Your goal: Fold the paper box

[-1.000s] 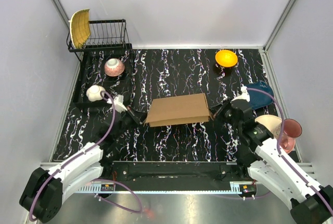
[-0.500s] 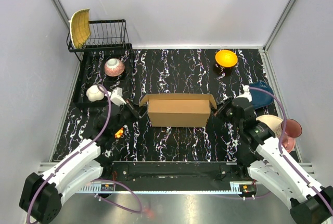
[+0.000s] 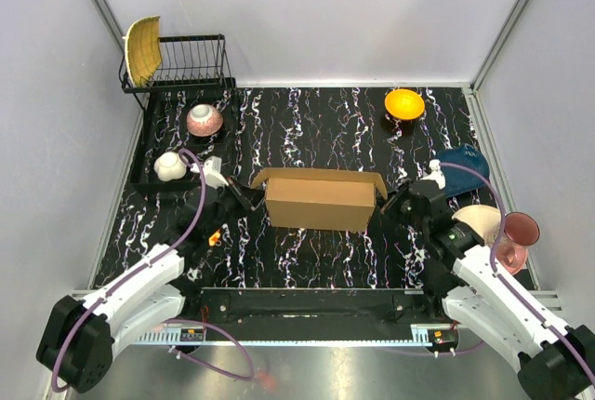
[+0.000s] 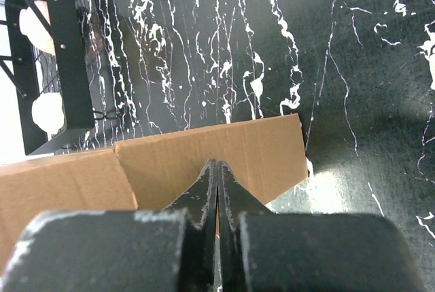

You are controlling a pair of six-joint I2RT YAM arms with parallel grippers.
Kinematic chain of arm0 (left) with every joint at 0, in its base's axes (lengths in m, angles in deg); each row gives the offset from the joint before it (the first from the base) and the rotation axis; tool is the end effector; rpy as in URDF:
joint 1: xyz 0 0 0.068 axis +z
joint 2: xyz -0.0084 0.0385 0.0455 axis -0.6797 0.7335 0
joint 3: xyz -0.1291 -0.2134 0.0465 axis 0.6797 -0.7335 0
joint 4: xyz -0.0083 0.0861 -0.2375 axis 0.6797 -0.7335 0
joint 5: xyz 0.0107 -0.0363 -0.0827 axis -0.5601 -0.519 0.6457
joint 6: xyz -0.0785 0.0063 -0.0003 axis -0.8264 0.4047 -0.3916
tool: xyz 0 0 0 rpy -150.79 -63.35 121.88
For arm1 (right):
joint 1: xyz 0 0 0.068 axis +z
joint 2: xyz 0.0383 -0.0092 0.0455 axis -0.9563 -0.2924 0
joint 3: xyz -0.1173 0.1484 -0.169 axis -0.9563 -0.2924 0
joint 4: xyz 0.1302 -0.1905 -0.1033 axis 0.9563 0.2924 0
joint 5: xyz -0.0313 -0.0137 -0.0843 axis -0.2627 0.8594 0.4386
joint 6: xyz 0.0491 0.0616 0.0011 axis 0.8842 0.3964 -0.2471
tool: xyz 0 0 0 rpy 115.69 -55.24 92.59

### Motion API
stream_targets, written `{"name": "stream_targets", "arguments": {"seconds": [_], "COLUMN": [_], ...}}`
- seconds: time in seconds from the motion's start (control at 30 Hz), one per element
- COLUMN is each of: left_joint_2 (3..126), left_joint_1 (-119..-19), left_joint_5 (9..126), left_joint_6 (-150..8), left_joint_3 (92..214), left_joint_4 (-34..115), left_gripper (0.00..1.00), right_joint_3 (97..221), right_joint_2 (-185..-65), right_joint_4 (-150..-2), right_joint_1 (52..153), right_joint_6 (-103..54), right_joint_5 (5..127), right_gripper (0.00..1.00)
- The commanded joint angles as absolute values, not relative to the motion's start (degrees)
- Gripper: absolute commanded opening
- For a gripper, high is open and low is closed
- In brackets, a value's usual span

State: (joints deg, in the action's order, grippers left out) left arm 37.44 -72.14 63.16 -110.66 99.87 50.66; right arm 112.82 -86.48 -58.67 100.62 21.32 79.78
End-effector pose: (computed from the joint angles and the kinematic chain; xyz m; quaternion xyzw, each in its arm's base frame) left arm 0.1964 -0.1156 0.1911 -0.1340 0.7931 -0.4061 0.4338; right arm 0.1845 0.0890 0.2114 0.2105 0.8438 0.2827 0.4047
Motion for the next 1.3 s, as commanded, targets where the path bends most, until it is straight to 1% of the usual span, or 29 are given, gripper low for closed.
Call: {"name": "stream_targets", "arguments": {"seconds": [0.0, 0.2, 0.27, 0.4, 0.67, 0.77, 0.87, 0.9, 1.0, 1.03, 1.07, 1.1, 1.17, 1.2, 1.27], "left_joint_2": [36.0, 31.6, 29.8, 27.9, 30.1, 27.9, 24.4, 22.4, 18.7, 17.7, 16.8, 15.2, 14.1, 13.5, 13.7], "left_joint_1": [-73.1, -73.1, -73.1, -73.0, -73.1, -73.1, -73.1, -73.1, -73.1, -73.1, -73.1, -73.0, -73.1, -73.1, -73.1], "left_joint_5": [66.8, 62.9, 61.0, 59.3, 59.3, 57.4, 55.1, 53.5, 49.0, 47.5, 43.3, 41.4, 37.6, 36.7, 35.3], "left_joint_6": [-110.8, -107.6, -107.0, -106.1, -106.0, -104.7, -102.5, -101.9, -99.4, -98.6, -98.7, -98.8, -98.6, -98.4, -97.7], "left_joint_3": [99.1, 101.2, 101.6, 101.4, 102.6, 103.3, 105.2, 106.0, 109.5, 111.2, 112.1, 112.9, 114.6, 114.9, 116.3], "left_joint_4": [54.4, 47.0, 44.3, 42.6, 41.9, 39.0, 33.1, 29.2, 20.4, 18.4, 16.1, 12.7, 11.1, 10.5, 10.5], "left_gripper": [0.09, 0.2, 0.23, 0.25, 0.25, 0.26, 0.28, 0.3, 0.39, 0.49, 0.55, 0.59, 0.68, 0.71, 0.74], "right_joint_3": [111.4, 113.4, 114.1, 114.9, 116.3, 117.4, 120.3, 121.4, 127.1, 128.6, 131.5, 133.0, 137.2, 138.4, 140.7], "right_joint_2": [-85.4, -82.0, -81.0, -79.8, -81.5, -80.0, -78.4, -77.7, -76.2, -75.9, -75.5, -75.2, -75.3, -75.9, -76.8], "right_joint_4": [-62.1, -56.4, -54.7, -52.5, -52.7, -50.5, -46.7, -45.2, -37.6, -33.9, -32.4, -30.9, -28.2, -27.7, -28.0], "right_joint_1": [101.4, 101.5, 101.5, 101.5, 101.4, 101.5, 101.5, 101.5, 101.5, 101.5, 101.4, 101.5, 101.4, 101.5, 101.5], "right_joint_6": [22.2, 20.0, 19.4, 18.5, 18.2, 16.7, 14.0, 13.2, 10.6, 10.2, 8.9, 8.3, 6.4, 5.7, 3.2], "right_joint_5": [74.5, 77.0, 78.5, 79.9, 79.6, 80.2, 79.6, 79.6, 81.9, 82.9, 85.2, 86.4, 89.0, 89.5, 89.6], "right_gripper": [0.0, 0.09, 0.11, 0.13, 0.13, 0.13, 0.15, 0.15, 0.2, 0.21, 0.27, 0.3, 0.37, 0.44, 0.49]}}
